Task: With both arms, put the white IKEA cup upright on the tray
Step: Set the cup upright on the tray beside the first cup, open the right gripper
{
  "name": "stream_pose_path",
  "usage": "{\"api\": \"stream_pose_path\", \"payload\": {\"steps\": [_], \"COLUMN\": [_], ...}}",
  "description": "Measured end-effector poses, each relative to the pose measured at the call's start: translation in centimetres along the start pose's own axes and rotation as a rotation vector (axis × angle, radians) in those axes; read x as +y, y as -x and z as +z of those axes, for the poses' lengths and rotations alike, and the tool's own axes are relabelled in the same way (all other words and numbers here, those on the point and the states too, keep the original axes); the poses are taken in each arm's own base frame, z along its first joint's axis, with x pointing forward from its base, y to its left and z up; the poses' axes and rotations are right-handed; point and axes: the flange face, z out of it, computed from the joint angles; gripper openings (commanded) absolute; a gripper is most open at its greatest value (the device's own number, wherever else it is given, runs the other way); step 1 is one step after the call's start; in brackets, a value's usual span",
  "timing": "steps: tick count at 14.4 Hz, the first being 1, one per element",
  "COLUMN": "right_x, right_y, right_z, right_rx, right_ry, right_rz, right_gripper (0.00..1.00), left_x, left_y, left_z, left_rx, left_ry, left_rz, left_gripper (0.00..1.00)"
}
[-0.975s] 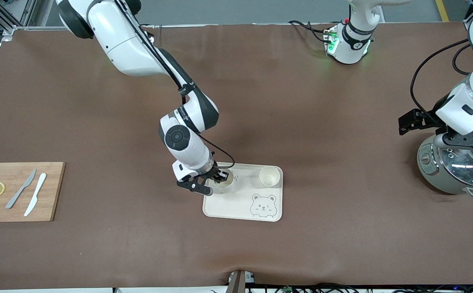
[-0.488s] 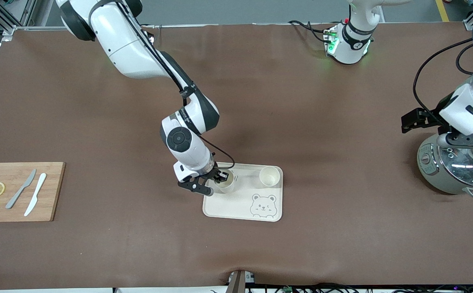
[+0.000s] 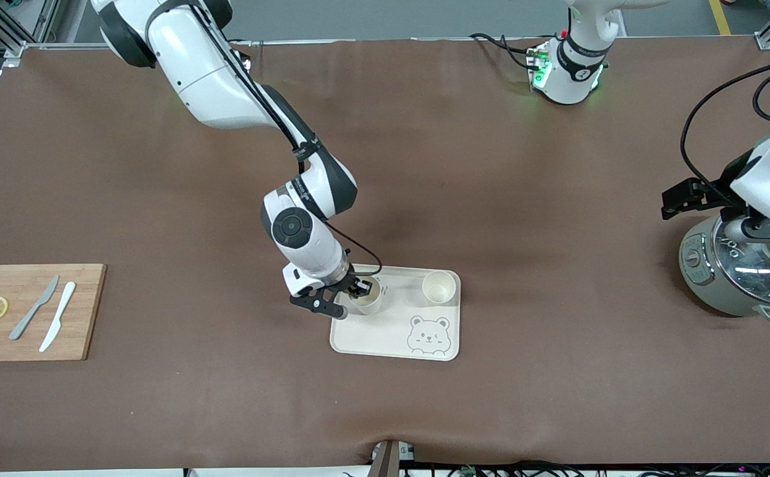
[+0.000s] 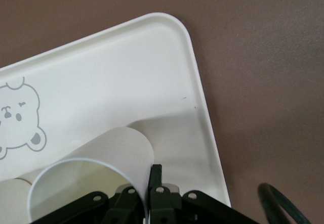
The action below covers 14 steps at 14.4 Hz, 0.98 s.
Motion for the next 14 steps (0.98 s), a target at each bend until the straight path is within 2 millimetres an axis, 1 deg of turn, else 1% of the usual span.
{"api": "stream_pose_path", "payload": {"steps": [3,6,7,8,12,14], "right_x": [0.0,0.1,0.1,0.1,0.2,0.3], "right_y": [0.0,0.0,0.1,0.1,-0.2,-0.8], "right_z": [0.2,0.4,0.4,0.4,0.3,-0.1], "right_rx": [0.001,0.001,0.001,0.001,0.007,0.020], "right_ry": [0.000,-0.001,0.000,0.000,0.000,-0.002], "right_rz": [0.000,0.000,-0.001,-0.001,0.000,-0.002], "right_gripper": [0.00,0.00,0.42,0.99,1.00,1.00], "left_x": [-1.2,-1.5,-1.5,-1.4,-1.4,-1.4], "left_y": [-0.2,-0.4,-0.4,-0.5,-0.6,-0.8], "left_z": [0.3,0.2,0.1,0.1,0.0,-0.2], "left_rx": [0.000,0.011,0.016,0.019,0.029,0.048], "left_ry": [0.001,0.002,0.002,0.003,0.003,0.003], "left_rz": [-0.020,-0.025,-0.024,-0.023,-0.022,-0.022], "left_gripper": [1.00,1.00,1.00,1.00,1.00,1.00]}}
